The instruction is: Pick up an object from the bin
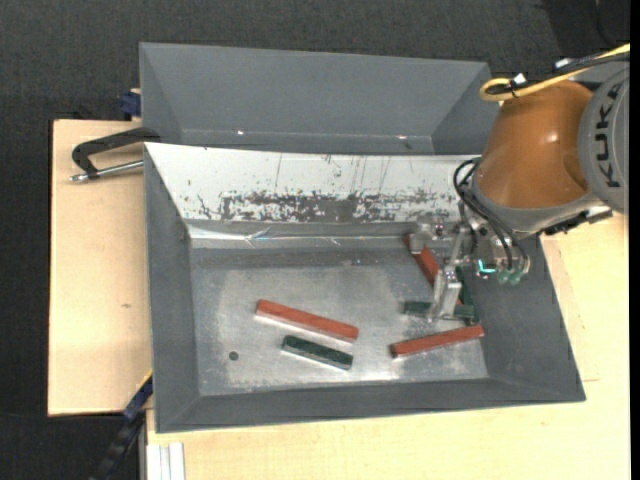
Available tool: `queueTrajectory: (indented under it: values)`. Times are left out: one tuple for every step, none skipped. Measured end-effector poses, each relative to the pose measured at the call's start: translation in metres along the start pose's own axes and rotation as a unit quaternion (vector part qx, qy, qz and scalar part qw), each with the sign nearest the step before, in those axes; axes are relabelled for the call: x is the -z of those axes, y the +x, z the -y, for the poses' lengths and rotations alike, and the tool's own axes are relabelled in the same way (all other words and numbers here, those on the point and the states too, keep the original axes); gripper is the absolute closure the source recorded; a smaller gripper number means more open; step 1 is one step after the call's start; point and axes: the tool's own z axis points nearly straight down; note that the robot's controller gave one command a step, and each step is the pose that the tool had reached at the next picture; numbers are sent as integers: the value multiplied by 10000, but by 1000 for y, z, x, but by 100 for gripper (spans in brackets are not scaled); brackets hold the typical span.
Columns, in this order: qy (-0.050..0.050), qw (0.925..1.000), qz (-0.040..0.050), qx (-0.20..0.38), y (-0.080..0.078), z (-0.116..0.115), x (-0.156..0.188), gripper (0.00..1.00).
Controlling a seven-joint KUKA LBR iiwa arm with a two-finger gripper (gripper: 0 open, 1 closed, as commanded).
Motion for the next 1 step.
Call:
queueTrajectory:
  values:
    - [5,10000,43,7,-2,0,5,0]
